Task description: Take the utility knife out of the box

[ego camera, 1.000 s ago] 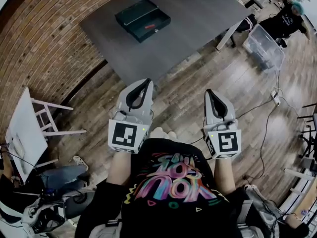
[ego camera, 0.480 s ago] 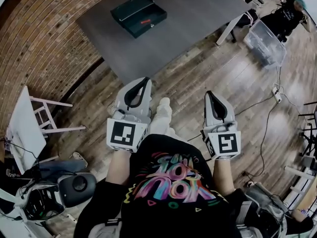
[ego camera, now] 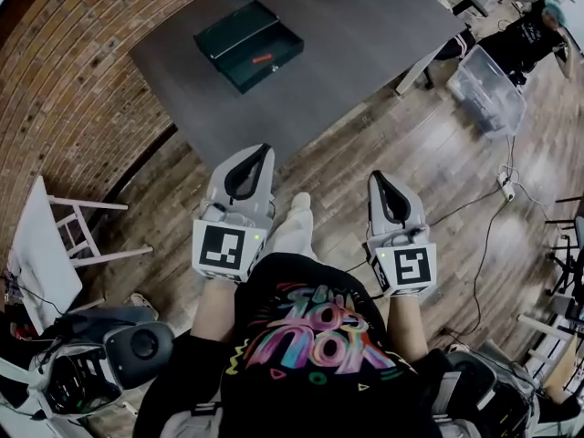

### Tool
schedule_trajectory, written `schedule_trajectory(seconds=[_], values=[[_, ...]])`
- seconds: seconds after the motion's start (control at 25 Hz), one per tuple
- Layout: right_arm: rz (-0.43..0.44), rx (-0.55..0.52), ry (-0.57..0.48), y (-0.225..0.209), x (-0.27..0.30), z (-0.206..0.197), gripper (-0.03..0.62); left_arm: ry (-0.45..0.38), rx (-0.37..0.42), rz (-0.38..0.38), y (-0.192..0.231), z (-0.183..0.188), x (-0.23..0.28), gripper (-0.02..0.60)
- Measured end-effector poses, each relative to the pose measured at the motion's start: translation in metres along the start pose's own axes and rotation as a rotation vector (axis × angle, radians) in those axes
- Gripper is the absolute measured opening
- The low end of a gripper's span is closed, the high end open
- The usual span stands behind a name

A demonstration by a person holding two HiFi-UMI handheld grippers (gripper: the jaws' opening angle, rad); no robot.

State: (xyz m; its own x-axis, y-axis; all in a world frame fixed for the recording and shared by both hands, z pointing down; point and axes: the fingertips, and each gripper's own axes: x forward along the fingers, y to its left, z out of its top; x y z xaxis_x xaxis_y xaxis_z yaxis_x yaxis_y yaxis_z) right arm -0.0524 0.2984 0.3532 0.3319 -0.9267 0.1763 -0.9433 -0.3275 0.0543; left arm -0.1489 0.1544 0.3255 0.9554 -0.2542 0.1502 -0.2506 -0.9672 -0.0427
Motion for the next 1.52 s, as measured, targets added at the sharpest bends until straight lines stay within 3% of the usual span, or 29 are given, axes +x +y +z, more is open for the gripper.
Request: schedule_trajectory(seconds=[0.4,0.52,0.68,0.88,1.12,1.52], values=[[-0.009,-0.043,0.004,-0.043,0.101,0.034,0.0,-0.034,0.003,-0.041,0.059,0.023,0.096,0.0],[-0.009,-0.05,0.013,-0.049,0.124,0.039,0.0,-0.039,0.01,-0.053,0.073,0.021,0.114,0.0],[-0.005,-0.068,0.032,-0.052,0.15,0.042,0.0,-0.031,-0.056,-0.04,0.091,0.024,0.134,0.0],[0.015,-0.064,0.052,-0.049,0.174,0.041,0.0,-0.034,-0.056,-0.032,0.109,0.022,0.146,0.0],[0.051,-0.07,0.059,-0.045,0.209,0.044,0.0,-0.018,-0.078,0.025,0.139,0.017,0.146,0.0],[0.22,-0.093,0.024,-0.036,0.282,0.054,0.0,-0.006,-0.076,0.212,0.196,0.008,0.143,0.0]])
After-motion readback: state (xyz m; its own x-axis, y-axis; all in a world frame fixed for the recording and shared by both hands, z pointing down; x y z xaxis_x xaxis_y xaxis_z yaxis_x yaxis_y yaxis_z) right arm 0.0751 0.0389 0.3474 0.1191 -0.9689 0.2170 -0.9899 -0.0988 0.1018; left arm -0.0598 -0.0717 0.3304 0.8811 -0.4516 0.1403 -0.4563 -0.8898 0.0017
